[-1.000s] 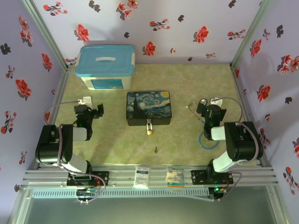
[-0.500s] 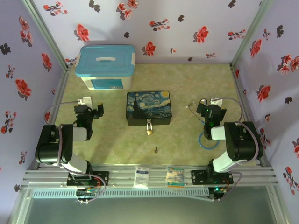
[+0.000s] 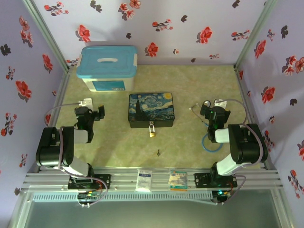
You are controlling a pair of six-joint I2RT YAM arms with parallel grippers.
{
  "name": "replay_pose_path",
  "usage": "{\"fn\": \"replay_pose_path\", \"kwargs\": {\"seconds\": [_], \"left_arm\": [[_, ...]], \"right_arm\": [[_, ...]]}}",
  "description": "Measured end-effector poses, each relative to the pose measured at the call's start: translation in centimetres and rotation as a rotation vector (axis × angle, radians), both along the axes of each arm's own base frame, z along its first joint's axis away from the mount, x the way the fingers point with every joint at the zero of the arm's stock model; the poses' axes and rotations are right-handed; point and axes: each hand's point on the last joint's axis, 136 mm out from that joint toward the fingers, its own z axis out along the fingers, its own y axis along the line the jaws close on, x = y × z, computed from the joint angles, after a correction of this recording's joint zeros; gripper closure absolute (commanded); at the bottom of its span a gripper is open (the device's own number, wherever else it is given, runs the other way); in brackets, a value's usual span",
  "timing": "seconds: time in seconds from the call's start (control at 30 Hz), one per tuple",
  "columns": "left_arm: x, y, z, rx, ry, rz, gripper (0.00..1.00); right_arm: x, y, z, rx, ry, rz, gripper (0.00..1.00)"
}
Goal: Unlock the padlock with the key
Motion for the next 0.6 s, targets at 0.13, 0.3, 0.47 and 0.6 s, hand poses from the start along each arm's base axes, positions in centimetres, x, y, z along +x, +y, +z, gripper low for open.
{"fn": "replay_pose_path", "kwargs": {"seconds": [0.13,0.3,0.47,0.6], "left_arm": [[-0.3,0.1,2.4,-0.001,-0.03,0.005,0.0],[0.6,1.3,7.2,-0.046,-0.059,0.097,0.0],[0.5,0.5,11.5,-0.188,-0.074,0.104,0.0],[-0.9,-2.5,12.2,-0.362,-0.043,-0.018,0.0]], "right_arm": [[-0.2,0.0,1.2,0.0,-0.018,0.001,0.01],[-0.1,0.0,5.7,0.019,-0.057,-0.005,0.01],[-0.2,1.2,10.9,0.135,-0.125,0.028,0.01],[-1.5,3.3,10.3,0.27,-0.058,0.1,0.01]]}}
